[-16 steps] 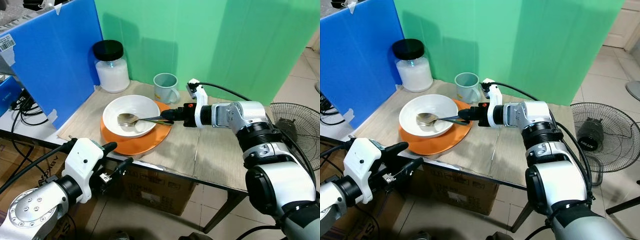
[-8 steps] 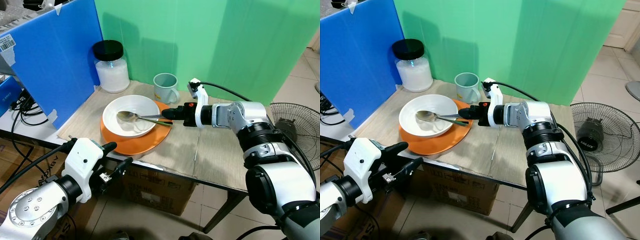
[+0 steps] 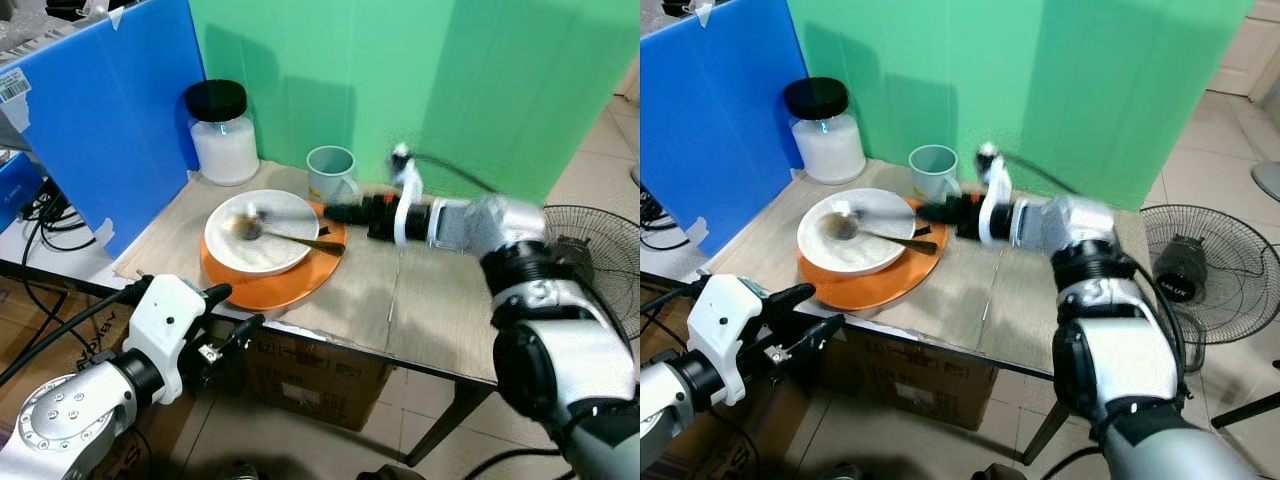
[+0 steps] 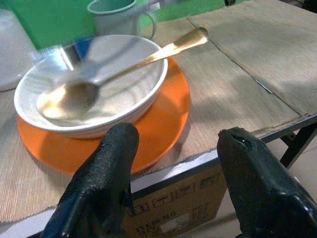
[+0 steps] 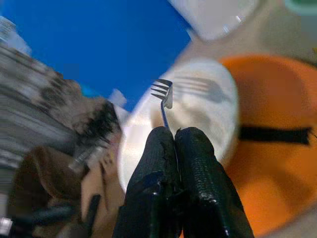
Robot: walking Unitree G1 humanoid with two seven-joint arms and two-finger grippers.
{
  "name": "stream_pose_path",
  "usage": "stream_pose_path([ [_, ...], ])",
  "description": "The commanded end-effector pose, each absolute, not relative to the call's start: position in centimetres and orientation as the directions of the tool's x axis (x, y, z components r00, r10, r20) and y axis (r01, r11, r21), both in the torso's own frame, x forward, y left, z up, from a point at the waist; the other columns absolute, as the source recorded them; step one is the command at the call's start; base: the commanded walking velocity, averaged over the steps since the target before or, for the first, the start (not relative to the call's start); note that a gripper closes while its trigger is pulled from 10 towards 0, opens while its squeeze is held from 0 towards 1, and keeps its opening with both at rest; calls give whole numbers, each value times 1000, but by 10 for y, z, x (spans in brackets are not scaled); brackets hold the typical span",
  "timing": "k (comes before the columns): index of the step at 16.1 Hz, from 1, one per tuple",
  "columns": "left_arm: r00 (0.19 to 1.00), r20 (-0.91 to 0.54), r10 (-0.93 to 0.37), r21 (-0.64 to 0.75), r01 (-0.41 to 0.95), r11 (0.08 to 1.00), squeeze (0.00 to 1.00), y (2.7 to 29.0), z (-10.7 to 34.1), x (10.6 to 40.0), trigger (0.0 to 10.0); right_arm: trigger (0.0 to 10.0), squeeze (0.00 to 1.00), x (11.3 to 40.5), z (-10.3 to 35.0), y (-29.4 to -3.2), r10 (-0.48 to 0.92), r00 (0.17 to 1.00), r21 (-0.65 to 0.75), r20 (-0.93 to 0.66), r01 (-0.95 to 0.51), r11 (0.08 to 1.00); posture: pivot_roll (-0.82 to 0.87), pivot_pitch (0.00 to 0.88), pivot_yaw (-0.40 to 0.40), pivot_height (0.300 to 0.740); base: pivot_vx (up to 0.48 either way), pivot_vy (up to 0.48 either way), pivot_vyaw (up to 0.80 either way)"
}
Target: Setting the table
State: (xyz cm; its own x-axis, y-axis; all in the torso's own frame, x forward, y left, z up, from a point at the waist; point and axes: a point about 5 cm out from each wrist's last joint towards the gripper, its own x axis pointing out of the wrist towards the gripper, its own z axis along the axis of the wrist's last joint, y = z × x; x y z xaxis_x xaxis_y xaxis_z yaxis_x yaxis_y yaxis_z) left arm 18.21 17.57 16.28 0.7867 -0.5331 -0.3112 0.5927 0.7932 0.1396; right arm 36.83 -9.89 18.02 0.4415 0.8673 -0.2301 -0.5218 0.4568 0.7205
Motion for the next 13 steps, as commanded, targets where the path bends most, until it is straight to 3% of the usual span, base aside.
stream_pose_path([
  [1, 793, -300, -530, 148, 587, 796, 0, 177, 166, 183, 10000, 0, 0, 370, 189, -102, 871, 449, 727, -199, -528, 438, -12, 11, -5, 740, 0, 0, 0],
  [6, 799, -285, -529, 141, 581, 802, 0, 175, 167, 185, 10000, 0, 0, 363, 193, -118, 861, 495, 774, -113, -500, 389, -19, 8, 7, 740, 0, 0, 0],
  [9, 853, -212, -476, 156, 510, 846, 0, 172, 172, 195, 10000, 0, 0, 354, 198, -126, 836, 548, 780, 17, -531, 332, -18, 6, 3, 740, 0, 0, 0],
  [10, 873, -180, -453, 154, 480, 864, 0, 169, 173, 198, 10000, 5412, 0, 343, 202, -127, 831, 550, 739, 81, -593, 320, -19, 5, 2, 740, 0, 0, 0],
  [11, 892, -148, -428, 165, 449, 878, 0, 165, 175, 201, 10000, 10000, 0, 331, 206, -129, 829, 539, 727, 149, -628, 278, -20, 5, 3, 740, 0, 0, 0],
  [13, 922, -84, -379, 174, 388, 905, 0, 157, 177, 206, 10000, 10000, 0, 310, 206, -136, 797, 554, 717, 240, -654, 239, -32, 2, 11, 740, 0, 0, 0],
])
